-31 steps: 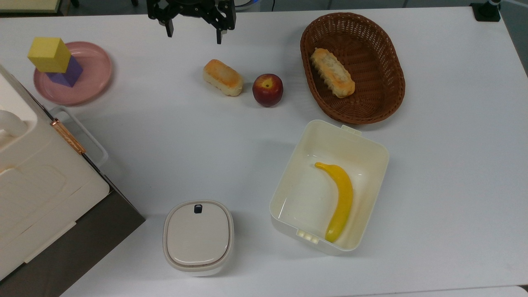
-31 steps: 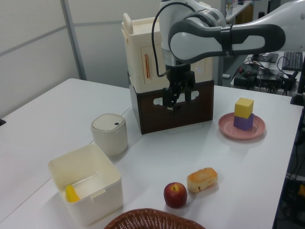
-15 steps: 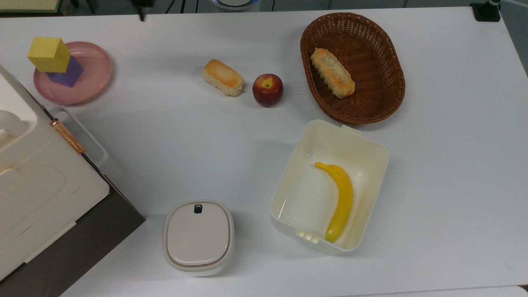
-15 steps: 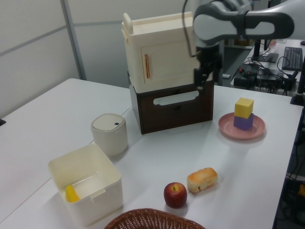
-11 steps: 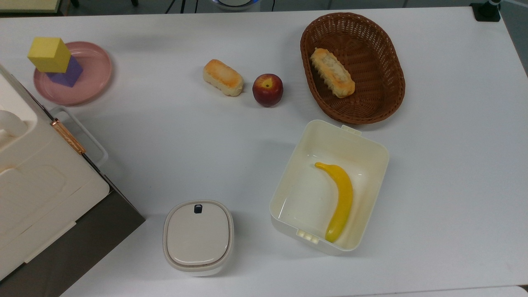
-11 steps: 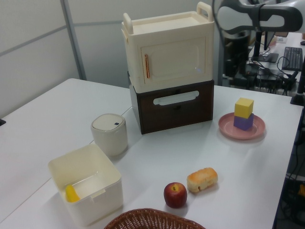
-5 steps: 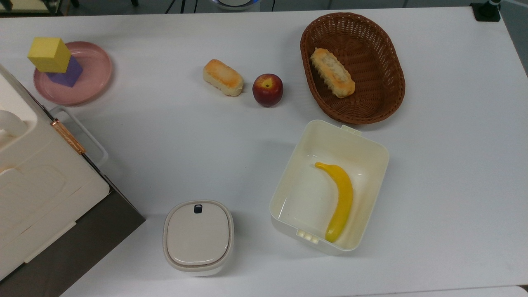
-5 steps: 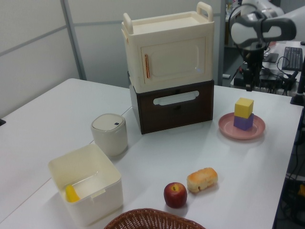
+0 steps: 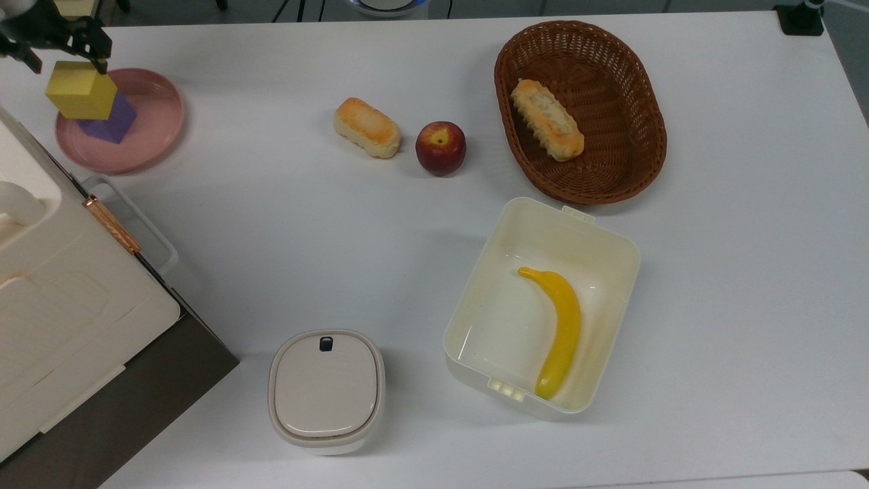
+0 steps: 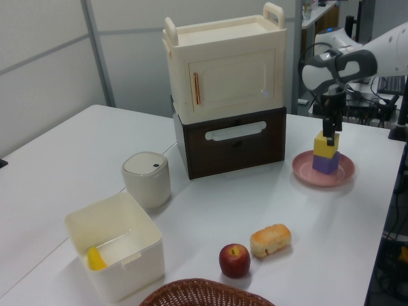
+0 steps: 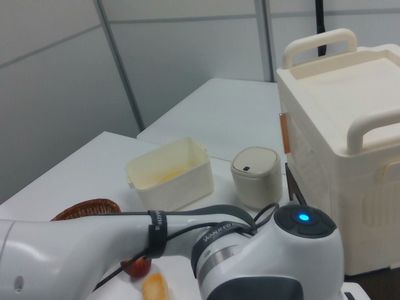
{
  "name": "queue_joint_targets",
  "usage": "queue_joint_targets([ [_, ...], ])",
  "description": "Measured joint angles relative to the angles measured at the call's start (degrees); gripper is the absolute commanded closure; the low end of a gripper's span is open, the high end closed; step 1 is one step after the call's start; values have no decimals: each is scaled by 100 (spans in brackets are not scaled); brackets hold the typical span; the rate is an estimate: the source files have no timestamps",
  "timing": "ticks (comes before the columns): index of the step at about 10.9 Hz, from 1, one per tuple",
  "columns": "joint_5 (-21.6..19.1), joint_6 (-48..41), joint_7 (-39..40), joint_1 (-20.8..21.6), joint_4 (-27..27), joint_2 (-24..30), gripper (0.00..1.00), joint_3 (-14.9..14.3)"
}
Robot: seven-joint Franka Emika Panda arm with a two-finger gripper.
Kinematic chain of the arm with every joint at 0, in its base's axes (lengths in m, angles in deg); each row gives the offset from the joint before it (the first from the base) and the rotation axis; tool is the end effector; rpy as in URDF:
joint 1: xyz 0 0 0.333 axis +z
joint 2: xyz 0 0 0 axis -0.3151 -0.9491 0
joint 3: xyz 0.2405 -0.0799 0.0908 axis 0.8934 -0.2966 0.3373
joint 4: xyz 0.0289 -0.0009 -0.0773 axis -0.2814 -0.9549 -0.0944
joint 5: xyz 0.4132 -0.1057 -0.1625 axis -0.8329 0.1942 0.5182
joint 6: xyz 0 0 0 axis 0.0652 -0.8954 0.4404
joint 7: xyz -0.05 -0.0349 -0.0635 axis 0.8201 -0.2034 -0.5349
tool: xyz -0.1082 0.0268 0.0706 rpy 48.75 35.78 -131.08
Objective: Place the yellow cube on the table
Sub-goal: 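Lower the gripper and grasp the yellow cube atop the purple cube, then lift the yellow cube off the purple cube and carry it toward the apple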
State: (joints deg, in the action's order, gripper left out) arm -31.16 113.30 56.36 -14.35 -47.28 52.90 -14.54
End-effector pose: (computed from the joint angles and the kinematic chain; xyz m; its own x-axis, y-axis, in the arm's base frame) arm 0.5041 -0.4542 0.3095 0.9884 0.0452 -0.1450 0.0545 -0.9966 0.0615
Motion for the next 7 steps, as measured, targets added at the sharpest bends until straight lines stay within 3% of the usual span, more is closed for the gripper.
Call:
queue_joint_targets([
  [3, 0, 48, 0, 30, -1, -184, 65, 44],
  [4, 0, 53, 0, 31, 5, -184, 72, 46],
  [7, 0, 62, 0, 44, 85, -101, 71, 68],
])
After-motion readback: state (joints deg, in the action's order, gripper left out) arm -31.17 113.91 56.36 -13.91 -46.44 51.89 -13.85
